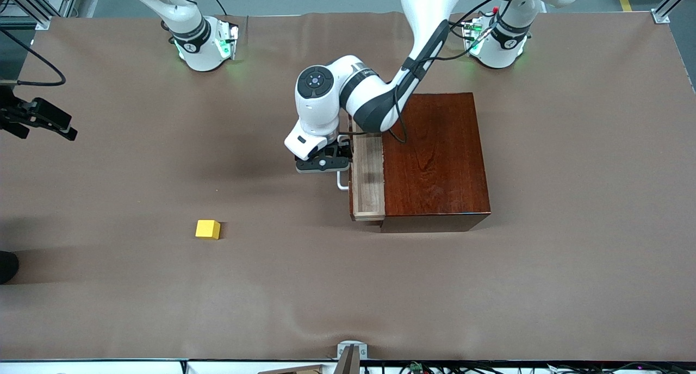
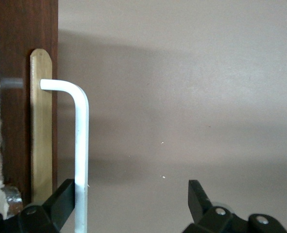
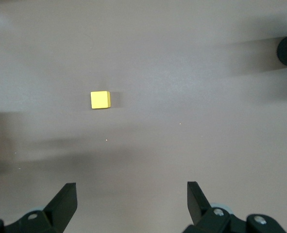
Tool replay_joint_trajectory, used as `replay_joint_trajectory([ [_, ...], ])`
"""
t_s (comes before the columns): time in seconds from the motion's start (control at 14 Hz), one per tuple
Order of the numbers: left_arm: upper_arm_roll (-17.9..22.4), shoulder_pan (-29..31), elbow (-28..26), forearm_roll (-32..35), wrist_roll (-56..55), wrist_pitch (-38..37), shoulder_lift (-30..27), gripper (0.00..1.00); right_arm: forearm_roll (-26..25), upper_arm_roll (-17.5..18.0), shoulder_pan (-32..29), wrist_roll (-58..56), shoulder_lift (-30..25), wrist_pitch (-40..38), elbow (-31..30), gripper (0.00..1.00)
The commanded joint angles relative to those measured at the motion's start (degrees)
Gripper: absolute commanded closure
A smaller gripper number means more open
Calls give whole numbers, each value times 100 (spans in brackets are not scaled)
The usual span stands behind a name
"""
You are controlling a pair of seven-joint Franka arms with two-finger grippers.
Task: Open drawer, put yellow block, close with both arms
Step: 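Pull the drawer out of the wooden box with the left gripper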
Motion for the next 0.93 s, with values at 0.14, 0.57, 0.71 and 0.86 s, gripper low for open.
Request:
replay_joint_trajectory([
  [0.14,-38,-9,147,-154,137,341,150,0,-69,13,16,22,45,-30,88,0],
  [0.57,-117,-27,155,-154,128,753,256,0,-69,13,16,22,45,-30,88,0],
  [0.71,-178,-27,155,-154,128,798,256,0,-69,13,16,30,45,-38,88,0],
  [0.86,-196,-44,147,-145,137,885,256,0,-69,13,16,30,36,-47,88,0],
])
